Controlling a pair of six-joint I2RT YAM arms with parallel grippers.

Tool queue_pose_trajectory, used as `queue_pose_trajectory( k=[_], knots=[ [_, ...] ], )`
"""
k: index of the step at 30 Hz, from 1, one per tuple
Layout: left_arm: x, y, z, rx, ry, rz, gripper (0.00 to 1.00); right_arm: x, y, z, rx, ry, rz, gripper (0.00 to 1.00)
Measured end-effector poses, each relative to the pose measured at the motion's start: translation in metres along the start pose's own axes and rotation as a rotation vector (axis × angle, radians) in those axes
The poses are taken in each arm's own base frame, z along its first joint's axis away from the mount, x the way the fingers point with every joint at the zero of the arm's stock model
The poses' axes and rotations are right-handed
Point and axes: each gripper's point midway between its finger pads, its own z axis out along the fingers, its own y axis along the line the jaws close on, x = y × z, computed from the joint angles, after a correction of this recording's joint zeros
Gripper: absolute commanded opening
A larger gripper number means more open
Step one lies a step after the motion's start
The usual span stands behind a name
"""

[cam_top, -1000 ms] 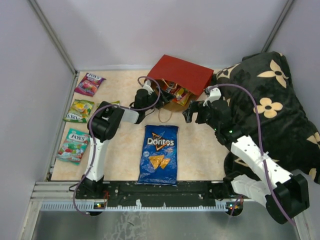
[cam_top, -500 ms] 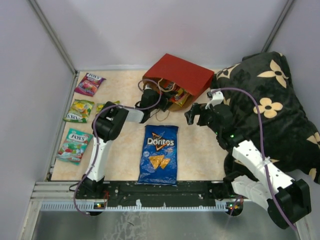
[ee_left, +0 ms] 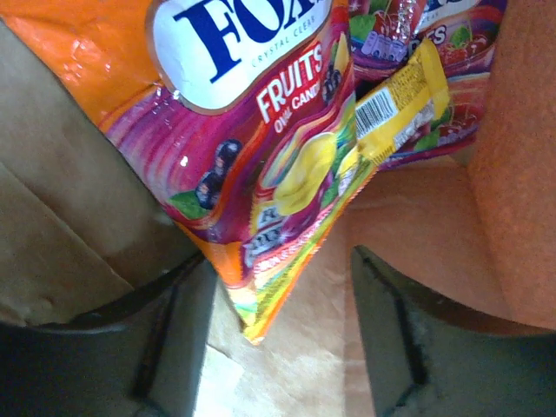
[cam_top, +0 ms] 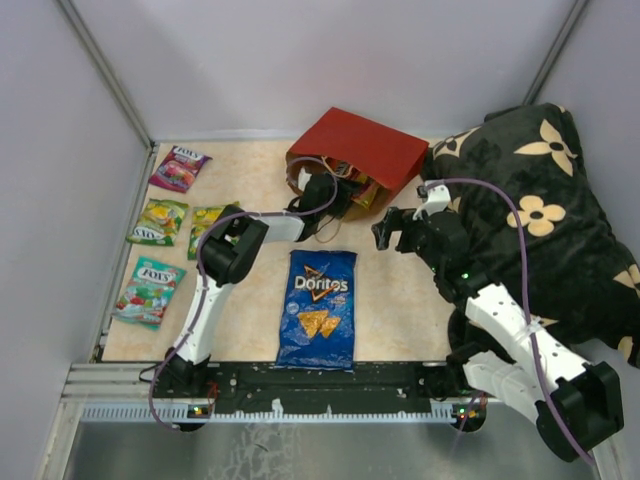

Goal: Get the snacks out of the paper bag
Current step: Take out the snack from the paper bag.

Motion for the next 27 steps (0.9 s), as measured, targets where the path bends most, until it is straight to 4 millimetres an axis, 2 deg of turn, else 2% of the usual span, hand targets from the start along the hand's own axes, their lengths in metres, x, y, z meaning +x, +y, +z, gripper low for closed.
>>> queue_pose_trajectory(
  k=[3, 8, 11, 12, 16, 19, 24, 27],
  knots=[
    [-0.004, 0.005, 0.007, -0.011, -0.028, 0.024, 0.43, 0.002, -0.001, -0.001, 0.003, 0.0, 0.0, 0.94],
    [-0.009, 0.011, 0.01, -0.022, -0.061, 0.096, 0.23, 0.004, -0.003, -0.002, 0.006, 0.001, 0.0, 0.94],
    [-0.012, 0.011, 0.011, -0.018, -0.075, 0.148, 0.04, 0.003, -0.002, -0.003, 0.005, -0.003, 0.0, 0.94],
    [-0.013, 0.011, 0.011, -0.015, -0.078, 0.167, 0.0, 0.003, -0.002, -0.003, 0.005, -0.003, 0.0, 0.94],
    [-0.014, 0.007, 0.008, 0.0, -0.079, 0.242, 0.0, 0.003, -0.002, -0.003, 0.004, -0.003, 0.0, 0.94],
    [-0.015, 0.003, -0.002, 0.01, -0.067, 0.304, 0.0, 0.003, -0.002, -0.003, 0.004, -0.004, 0.0, 0.94],
    [-0.015, -0.015, -0.034, 0.042, -0.028, 0.416, 0.0, 0.003, -0.002, -0.003, 0.004, -0.006, 0.0, 0.94],
    [-0.016, -0.033, -0.061, 0.082, -0.004, 0.501, 0.0, 0.002, -0.002, -0.003, 0.002, -0.008, 0.0, 0.94]
  ],
)
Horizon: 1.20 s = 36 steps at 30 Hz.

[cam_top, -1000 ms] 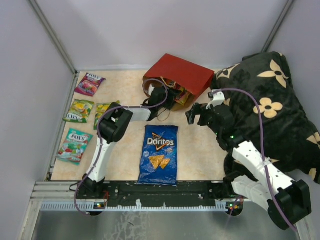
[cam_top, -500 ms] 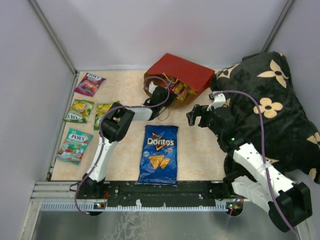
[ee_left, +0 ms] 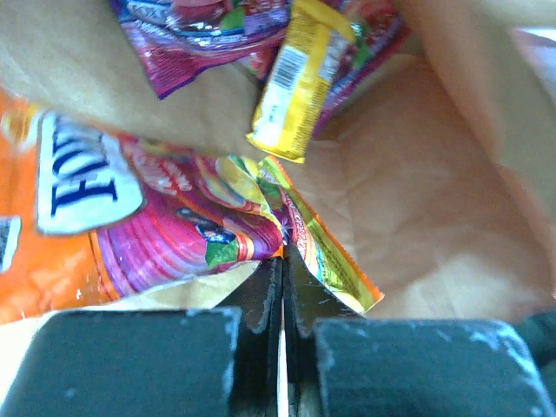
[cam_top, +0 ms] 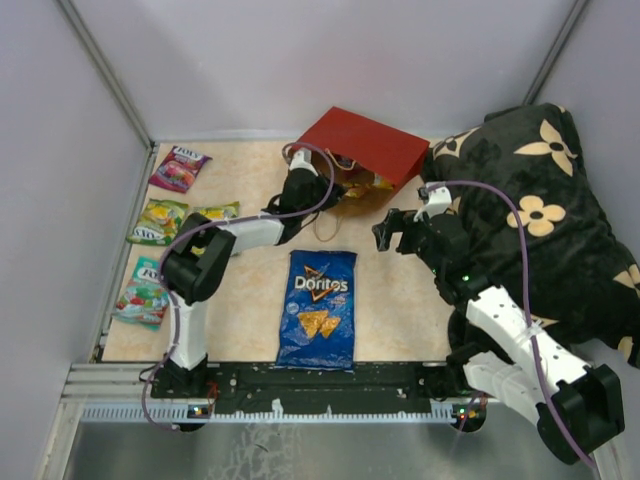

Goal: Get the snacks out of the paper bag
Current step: Take out the snack from the paper bag, then place the snack at the center of the board.

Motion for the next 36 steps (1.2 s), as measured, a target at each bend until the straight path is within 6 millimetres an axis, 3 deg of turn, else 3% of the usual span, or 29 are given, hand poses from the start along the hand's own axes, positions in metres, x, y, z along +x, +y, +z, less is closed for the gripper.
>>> queue_pose_trajectory(
  k=[6, 11, 15, 19, 22, 25, 31, 36],
  knots=[
    [-0.027, -0.036, -0.055, 0.077, 0.036, 0.187, 0.0, -0.003, 0.002, 0.003, -0.008, -0.011, 0.001, 0.93],
    [-0.045, -0.055, -0.105, 0.109, 0.093, 0.311, 0.0, -0.003, 0.003, 0.005, -0.013, -0.013, -0.002, 0.91],
    [-0.043, -0.053, -0.151, 0.115, 0.179, 0.384, 0.0, -0.003, 0.003, 0.007, -0.013, -0.014, -0.008, 0.91],
    [-0.029, -0.037, -0.204, 0.079, 0.292, 0.44, 0.0, -0.004, 0.011, 0.011, -0.056, -0.017, -0.006, 0.91],
    [-0.016, -0.023, -0.245, 0.07, 0.364, 0.469, 0.0, -0.001, 0.036, 0.02, -0.19, -0.003, 0.014, 0.92],
    [-0.006, -0.023, -0.285, 0.117, 0.411, 0.488, 0.0, 0.007, 0.071, 0.03, -0.385, 0.025, 0.109, 0.9],
    [-0.015, -0.064, -0.345, 0.342, 0.369, 0.549, 0.0, 0.019, 0.13, 0.035, -0.738, 0.108, 0.468, 0.84],
    [-0.013, -0.092, -0.381, 0.541, 0.359, 0.608, 0.0, 0.022, 0.177, 0.019, -0.973, 0.225, 0.722, 0.83]
  ],
)
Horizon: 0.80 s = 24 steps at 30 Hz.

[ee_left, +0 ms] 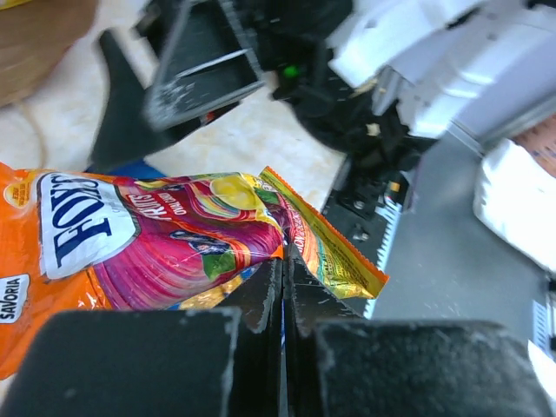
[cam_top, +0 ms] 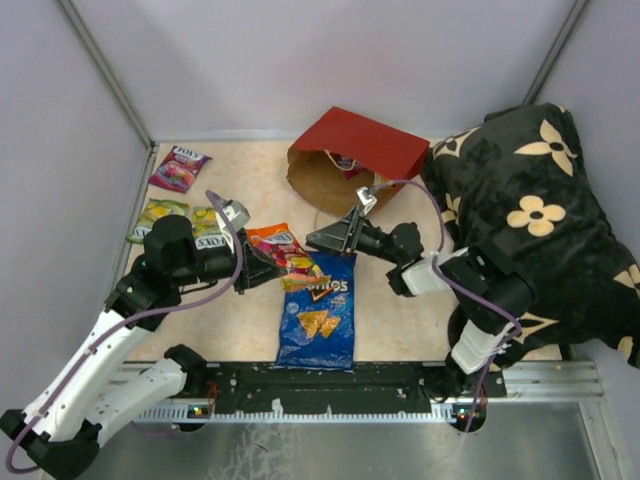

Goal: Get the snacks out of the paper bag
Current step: Place the snack at the center of the board.

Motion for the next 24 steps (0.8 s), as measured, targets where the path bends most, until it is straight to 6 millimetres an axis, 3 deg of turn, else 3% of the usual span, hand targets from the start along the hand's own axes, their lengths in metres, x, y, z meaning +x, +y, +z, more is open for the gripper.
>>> queue_pose_trajectory(
  k=[6, 12, 21, 23, 24],
  knots=[
    [0.013, -0.025, -0.002, 0.178, 0.028, 0.052, 0.0, 0.03, 0.026, 0.019, -0.123, 0.09, 0.166, 0.74],
    [0.015, -0.03, -0.004, 0.217, 0.03, 0.107, 0.0, 0.025, 0.044, 0.022, -0.182, 0.087, 0.182, 0.46],
    [0.013, -0.026, -0.006, 0.195, 0.011, 0.162, 0.0, 0.024, 0.048, 0.023, -0.19, 0.091, 0.203, 0.02],
    [0.013, -0.024, -0.007, 0.174, 0.007, 0.164, 0.05, 0.022, 0.05, 0.024, -0.196, 0.09, 0.2, 0.0],
    [0.013, -0.022, -0.007, 0.16, 0.006, 0.164, 0.17, 0.021, 0.051, 0.025, -0.2, 0.087, 0.197, 0.0]
  ],
)
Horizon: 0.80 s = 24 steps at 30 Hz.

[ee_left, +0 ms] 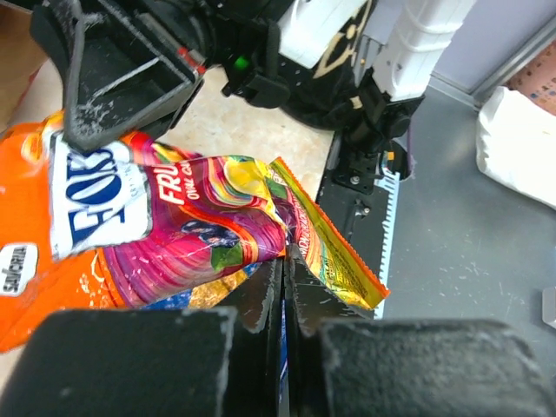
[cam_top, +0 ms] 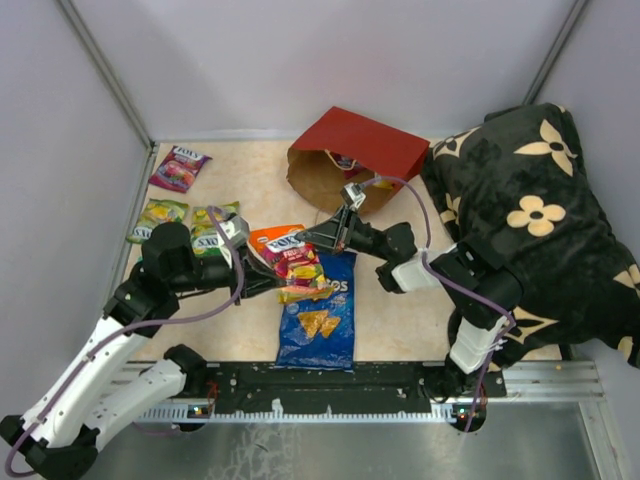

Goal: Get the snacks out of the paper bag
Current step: Place the snack at the center of the board.

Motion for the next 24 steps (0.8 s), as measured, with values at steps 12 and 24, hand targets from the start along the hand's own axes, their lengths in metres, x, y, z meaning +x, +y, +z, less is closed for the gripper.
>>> queue_pose_trajectory(
  k=[12, 24],
  knots=[
    [0.018, 0.08, -0.019, -0.499, 0.071, -0.15, 1.0, -0.001, -0.028, 0.004, 0.135, -0.03, -0.107, 0.0],
    [-0.058, 0.155, -0.069, -0.986, -0.097, -0.17, 1.0, 0.056, -0.054, 0.066, 0.255, 0.075, -0.183, 0.0]
  ],
)
